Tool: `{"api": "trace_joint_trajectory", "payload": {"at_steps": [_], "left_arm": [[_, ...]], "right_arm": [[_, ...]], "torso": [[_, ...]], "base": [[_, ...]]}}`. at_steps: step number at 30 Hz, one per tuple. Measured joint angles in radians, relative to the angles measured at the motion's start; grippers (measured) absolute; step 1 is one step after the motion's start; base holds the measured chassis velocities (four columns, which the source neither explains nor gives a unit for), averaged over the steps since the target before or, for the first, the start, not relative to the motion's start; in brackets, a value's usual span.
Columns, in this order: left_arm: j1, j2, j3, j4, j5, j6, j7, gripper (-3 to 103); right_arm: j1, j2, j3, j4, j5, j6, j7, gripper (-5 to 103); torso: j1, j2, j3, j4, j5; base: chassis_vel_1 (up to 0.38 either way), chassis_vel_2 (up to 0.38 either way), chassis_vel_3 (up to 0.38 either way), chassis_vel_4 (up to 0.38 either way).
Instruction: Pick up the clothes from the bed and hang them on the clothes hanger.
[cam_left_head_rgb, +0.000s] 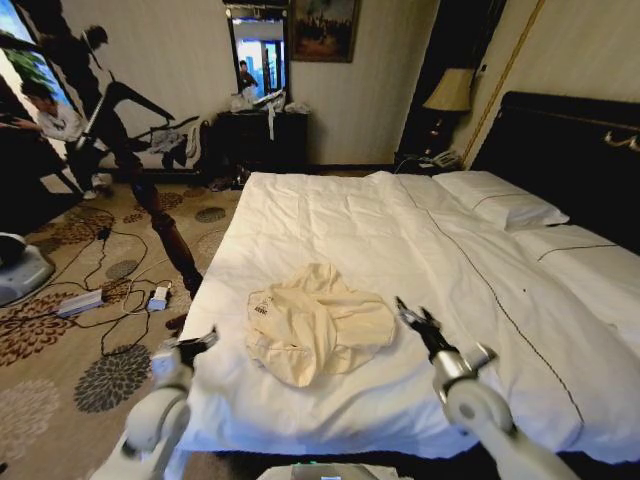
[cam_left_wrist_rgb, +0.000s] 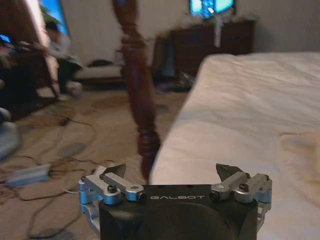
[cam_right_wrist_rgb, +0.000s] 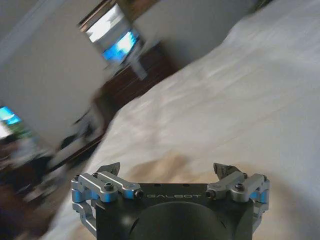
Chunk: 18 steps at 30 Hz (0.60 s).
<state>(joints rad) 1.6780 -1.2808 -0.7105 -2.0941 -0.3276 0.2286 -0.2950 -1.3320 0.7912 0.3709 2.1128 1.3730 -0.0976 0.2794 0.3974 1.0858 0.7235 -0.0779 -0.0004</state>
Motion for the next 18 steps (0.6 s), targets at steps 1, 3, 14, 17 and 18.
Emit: {"api": "trace_joint_trajectory", "payload": {"at_steps": [1,3,14,17,18], "left_arm": [[0.03,-0.047,-0.01,0.002,0.044,-0.051,0.01,100],[0.048,-0.073,-0.012,0.001,0.071,-0.08,0.015,100],[0.187,-0.169,-0.034,-0.115,0.285,-0.286,0.059,100],[0.188,-0.165,-0.038,-0.117,0.279,-0.285,0.056,100],[0.186,-0.163,-0.038,-0.116,0.276,-0.283,0.055,100]], "right_arm": [[0.101,-0.001,-0.088,-0.018,0.036,-0.028,0.019,100],[0.162,0.007,-0.14,-0.033,0.054,-0.042,0.041,100],[0.667,0.282,-0.604,-0.353,0.099,-0.21,0.412,100],[0.707,0.339,-0.635,-0.405,0.085,-0.229,0.441,100],[0.725,0.366,-0.646,-0.43,0.084,-0.241,0.453,100]], "torso": [[0.0,0.0,0.0,0.0001,0.0001],[0.0,0.0,0.0,0.0004,0.0003],[0.0,0.0,0.0,0.0003,0.0001],[0.0,0.0,0.0,0.0001,0.0002],[0.0,0.0,0.0,0.0001,0.0002]], "base": [[0.0,0.0,0.0,0.0],[0.0,0.0,0.0,0.0],[0.0,0.0,0.0,0.0],[0.0,0.0,0.0,0.0],[0.0,0.0,0.0,0.0]]}}
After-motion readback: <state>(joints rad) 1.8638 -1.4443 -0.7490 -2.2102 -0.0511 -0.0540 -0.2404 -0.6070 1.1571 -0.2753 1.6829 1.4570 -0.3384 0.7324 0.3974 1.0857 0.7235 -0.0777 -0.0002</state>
